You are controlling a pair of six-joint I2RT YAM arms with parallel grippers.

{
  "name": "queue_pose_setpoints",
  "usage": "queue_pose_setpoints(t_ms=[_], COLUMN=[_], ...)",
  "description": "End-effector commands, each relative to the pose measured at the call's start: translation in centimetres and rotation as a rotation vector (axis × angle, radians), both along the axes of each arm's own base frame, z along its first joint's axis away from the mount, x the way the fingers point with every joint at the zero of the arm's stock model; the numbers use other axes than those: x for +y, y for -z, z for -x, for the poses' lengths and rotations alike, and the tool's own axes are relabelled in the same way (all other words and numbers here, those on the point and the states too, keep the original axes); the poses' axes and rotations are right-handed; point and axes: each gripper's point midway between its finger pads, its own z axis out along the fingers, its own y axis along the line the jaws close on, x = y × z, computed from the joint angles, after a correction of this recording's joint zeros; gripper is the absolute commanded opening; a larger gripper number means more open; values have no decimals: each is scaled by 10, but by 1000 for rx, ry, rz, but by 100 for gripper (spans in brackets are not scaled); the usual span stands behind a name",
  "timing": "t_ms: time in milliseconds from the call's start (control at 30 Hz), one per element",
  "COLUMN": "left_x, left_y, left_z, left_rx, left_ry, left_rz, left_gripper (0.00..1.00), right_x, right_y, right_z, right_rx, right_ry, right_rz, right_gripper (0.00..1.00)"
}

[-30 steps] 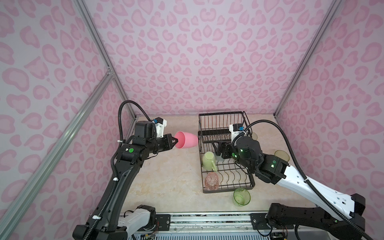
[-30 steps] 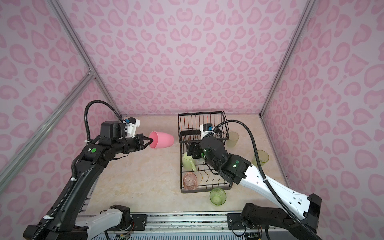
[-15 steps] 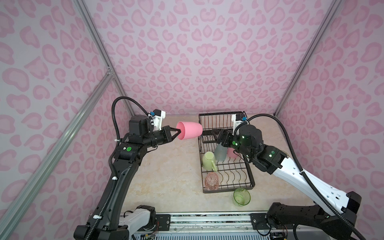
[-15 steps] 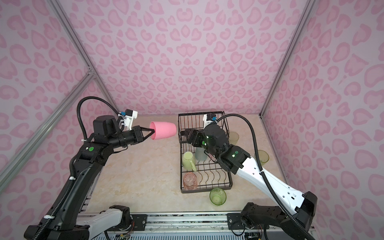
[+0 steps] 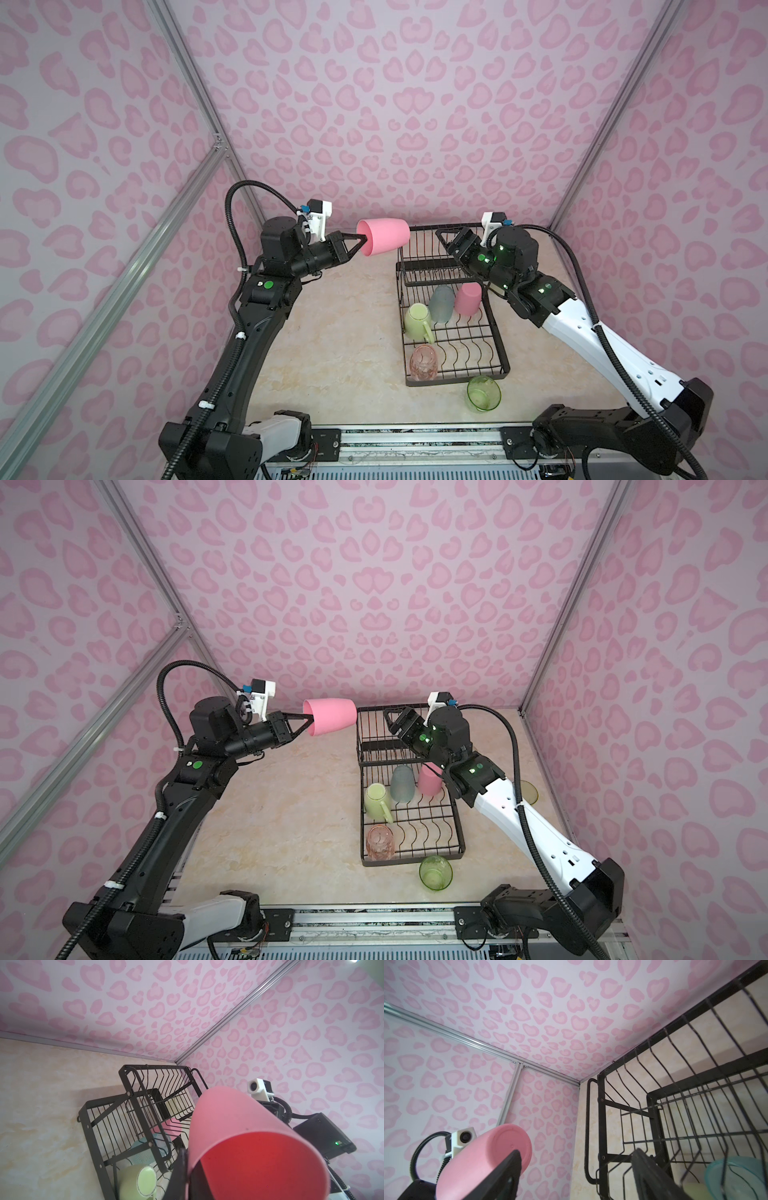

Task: Load the cups into the dish rack
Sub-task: 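Close the right gripper on the pink cup's base beside the left gripper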

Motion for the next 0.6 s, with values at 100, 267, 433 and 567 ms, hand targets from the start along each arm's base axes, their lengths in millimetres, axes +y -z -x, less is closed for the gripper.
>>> queue_pose_setpoints(t_ms=[100,267,433,567], left_x=[-6,-10,-14,-18], left_y=[-23,-22,-19,-20], left_z=[-13,-21,-26,-31], left_rx=[-142,-184,-225,-251], left_ry=[13,18,16,28], left_rz=[50,71,58,61], left_gripper=[5,5,6,6], right_x=[11,20,26,31], right_y=[-23,-19,-19,-22], right_z=[-17,-31,-34,-35], right_rx=[52,192,292,323], right_ry=[15,49,97,114], right_rz=[-210,-271,-300,-306], right_gripper=[82,82,82,82])
